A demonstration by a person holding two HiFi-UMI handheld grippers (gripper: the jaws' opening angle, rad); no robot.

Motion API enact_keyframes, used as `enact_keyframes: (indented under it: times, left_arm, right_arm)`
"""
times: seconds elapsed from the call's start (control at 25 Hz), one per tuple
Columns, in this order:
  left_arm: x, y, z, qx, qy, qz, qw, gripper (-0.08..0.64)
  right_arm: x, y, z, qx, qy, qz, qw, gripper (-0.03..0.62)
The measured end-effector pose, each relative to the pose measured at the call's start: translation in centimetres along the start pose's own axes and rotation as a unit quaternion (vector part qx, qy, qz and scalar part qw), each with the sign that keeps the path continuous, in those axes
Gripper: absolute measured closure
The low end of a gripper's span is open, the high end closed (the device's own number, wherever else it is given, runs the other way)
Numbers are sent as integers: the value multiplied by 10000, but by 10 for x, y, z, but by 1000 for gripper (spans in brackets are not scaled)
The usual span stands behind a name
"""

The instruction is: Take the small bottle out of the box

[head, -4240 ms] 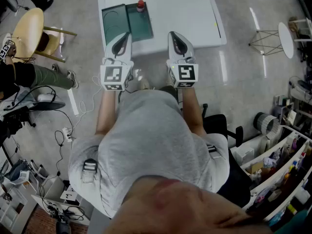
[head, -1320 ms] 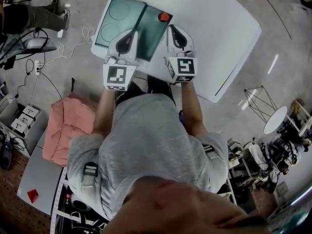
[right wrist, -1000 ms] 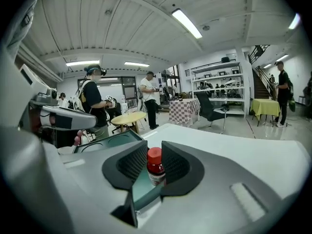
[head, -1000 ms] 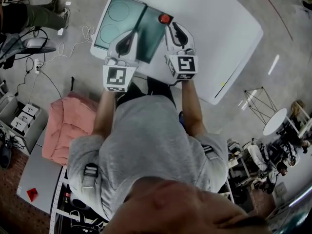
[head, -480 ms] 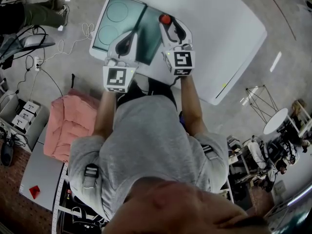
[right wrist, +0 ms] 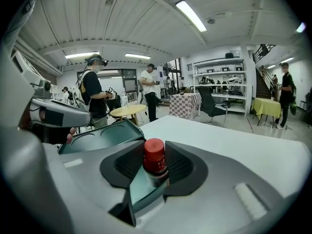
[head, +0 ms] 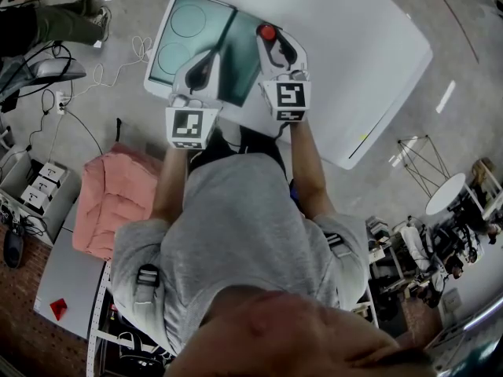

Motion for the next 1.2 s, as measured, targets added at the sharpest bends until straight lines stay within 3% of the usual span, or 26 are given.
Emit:
enact_keyframes:
  times: [0.64, 1.2]
  left_arm:
    - [-8, 8, -2, -44, -66, -125, 9999, 548]
    - [-28, 24, -15, 8, -260, -443, 9987, 548]
  right_arm:
    - [-4, 6, 2, 60, 34, -86, 9999, 463]
    - [-30, 37, 4, 124, 73, -501, 9986, 463]
Point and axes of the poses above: the fingertips, and each gripper's own axes: y backward along the fingers, z to its left, x out of its underside, the point moved 9 cm from there along y, backward along the fingers, and after that the axes turned 1 degree about -y, right-handed, at the moved point
